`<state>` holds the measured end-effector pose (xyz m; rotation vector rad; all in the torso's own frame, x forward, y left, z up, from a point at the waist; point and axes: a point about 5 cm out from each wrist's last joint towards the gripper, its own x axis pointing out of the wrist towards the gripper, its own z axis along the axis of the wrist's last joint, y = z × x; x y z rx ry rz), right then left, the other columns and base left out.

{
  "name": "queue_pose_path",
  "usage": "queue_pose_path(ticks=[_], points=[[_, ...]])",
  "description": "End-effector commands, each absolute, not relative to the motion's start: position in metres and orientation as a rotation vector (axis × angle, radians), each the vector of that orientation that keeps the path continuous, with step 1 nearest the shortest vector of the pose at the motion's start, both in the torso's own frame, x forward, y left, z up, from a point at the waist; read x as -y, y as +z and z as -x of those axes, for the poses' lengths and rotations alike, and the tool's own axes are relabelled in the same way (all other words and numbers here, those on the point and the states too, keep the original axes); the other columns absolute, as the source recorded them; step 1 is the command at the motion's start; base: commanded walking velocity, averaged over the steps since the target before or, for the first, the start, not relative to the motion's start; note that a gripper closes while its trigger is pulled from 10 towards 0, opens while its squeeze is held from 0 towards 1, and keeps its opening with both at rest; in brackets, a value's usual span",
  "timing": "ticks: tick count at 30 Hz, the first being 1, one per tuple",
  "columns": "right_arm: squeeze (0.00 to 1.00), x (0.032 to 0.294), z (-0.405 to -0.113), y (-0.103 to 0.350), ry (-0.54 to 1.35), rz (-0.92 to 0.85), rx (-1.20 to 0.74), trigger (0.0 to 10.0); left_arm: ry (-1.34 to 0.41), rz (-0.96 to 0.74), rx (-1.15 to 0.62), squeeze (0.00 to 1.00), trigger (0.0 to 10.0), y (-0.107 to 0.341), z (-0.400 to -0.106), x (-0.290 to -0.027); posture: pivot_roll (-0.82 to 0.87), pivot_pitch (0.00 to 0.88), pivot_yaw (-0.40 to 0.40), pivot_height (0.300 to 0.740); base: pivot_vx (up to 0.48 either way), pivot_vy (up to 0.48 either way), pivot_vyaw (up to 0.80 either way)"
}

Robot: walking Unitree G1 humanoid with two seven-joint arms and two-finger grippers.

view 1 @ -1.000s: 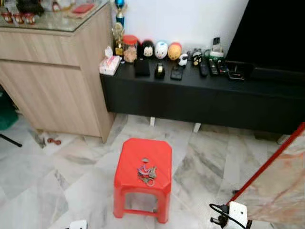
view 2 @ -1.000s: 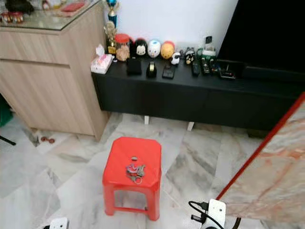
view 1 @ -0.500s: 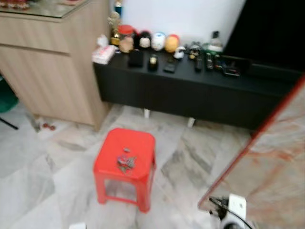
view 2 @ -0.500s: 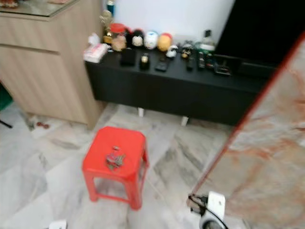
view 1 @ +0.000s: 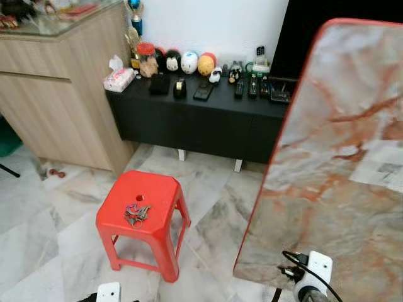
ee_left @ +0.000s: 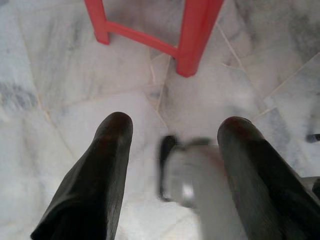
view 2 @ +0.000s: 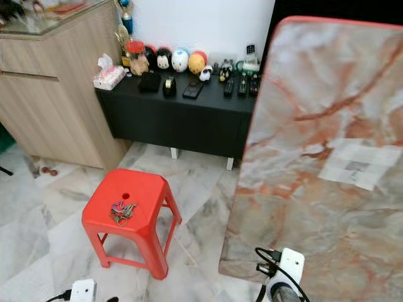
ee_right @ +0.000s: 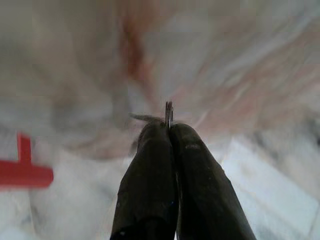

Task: Hang keys on a hook

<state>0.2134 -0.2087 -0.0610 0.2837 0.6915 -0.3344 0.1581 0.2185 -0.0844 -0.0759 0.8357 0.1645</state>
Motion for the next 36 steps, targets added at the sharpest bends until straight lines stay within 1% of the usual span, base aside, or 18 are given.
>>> queue_pose_path(ticks=[1,6,7,8,9,13,14,15,17,24,26,27,28,31,34,36], points=[[0.0,0.207,-0.217,-0.058,-0.347,-0.294,-0.658,10.0,0.175,0.07,-0.869,0.0,10.0,-0.087,-0.151,-0.223,0.1,0.057,-0.052,0.74,0.0,0.0,0.0],[0.0,0.217,-0.226,-0.044,-0.371,-0.111,-0.535,10.0,0.172,0.065,-0.875,0.0,10.0,-0.087,-0.15,-0.226,0.09,0.053,-0.042,0.74,0.0,0.0,0.0],[0.0,0.22,-0.227,-0.04,-0.38,-0.065,-0.5,10.0,0.172,0.064,-0.875,0.0,10.0,-0.087,-0.15,-0.226,0.1,0.056,-0.042,0.74,0.0,0.0,0.0],[0.0,0.225,-0.228,-0.032,-0.392,0.014,-0.421,10.0,0.171,0.062,-0.871,0.0,10.0,-0.086,-0.151,-0.227,0.09,0.06,-0.038,0.74,0.0,0.0,0.0],[0.0,0.227,-0.227,-0.029,-0.399,0.046,-0.393,10.0,0.17,0.061,-0.87,0.0,10.0,-0.086,-0.152,-0.227,0.09,0.06,-0.038,0.74,0.0,0.0,0.0],[0.0,0.235,-0.221,-0.021,-0.46,0.138,-0.319,10.0,0.165,0.057,-0.869,0.0,10.0,-0.086,-0.152,-0.227,0.08,0.063,-0.032,0.74,0.0,0.0,0.0],[0.0,0.235,-0.221,-0.021,-0.46,0.138,-0.319,10.0,0.165,0.057,-0.869,0.0,10.0,-0.086,-0.152,-0.227,0.08,0.063,-0.032,0.74,0.0,0.0,0.0],[0.0,0.245,-0.213,-0.013,-0.546,0.205,-0.265,10.0,0.16,0.055,-0.87,0.0,10.0,-0.085,-0.154,-0.227,0.08,0.063,-0.032,0.74,0.0,0.0,0.0],[0.0,0.249,-0.209,-0.007,-0.59,0.236,-0.23,10.0,0.157,0.055,-0.87,0.0,10.0,-0.085,-0.154,-0.226,0.08,0.061,-0.034,0.74,0.0,0.0,0.0],[0.0,0.244,-0.207,0.011,-0.586,0.301,-0.141,10.0,0.152,0.059,-0.87,0.0,10.0,-0.085,-0.155,-0.225,0.08,0.054,-0.041,0.74,0.0,0.0,0.0],[0.0,0.244,-0.201,0.031,-0.604,0.408,-0.067,10.0,0.15,0.061,-0.874,0.0,10.0,-0.086,-0.155,-0.224,0.08,0.051,-0.042,0.74,0.0,0.0,0.0],[0.0,0.244,-0.201,0.031,-0.604,0.408,-0.067,10.0,0.15,0.061,-0.874,0.0,10.0,-0.086,-0.155,-0.224,0.08,0.051,-0.042,0.74,0.0,0.0,0.0],[0.0,0.246,-0.198,0.039,-0.625,0.477,-0.042,10.0,0.148,0.06,-0.877,0.0,10.0,-0.086,-0.154,-0.224,0.07,0.051,-0.042,0.74,0.0,0.0,0.0],[0.0,0.256,-0.191,0.049,-0.7,0.552,-0.027,10.0,0.143,0.058,-0.881,0.0,10.0,-0.086,-0.154,-0.223,0.07,0.048,-0.042,0.74,0.0,0.0,0.0],[0.0,0.258,-0.189,0.054,-0.714,0.577,-0.016,10.0,0.141,0.057,-0.881,0.0,10.0,-0.087,-0.154,-0.223,0.07,0.045,-0.042,0.74,0.0,0.0,0.0],[0.0,0.26,-0.185,0.067,-0.723,0.643,0.018,10.0,0.136,0.057,-0.881,0.0,10.0,-0.086,-0.154,-0.222,0.07,0.036,-0.041,0.74,0.0,0.0,0.0]])
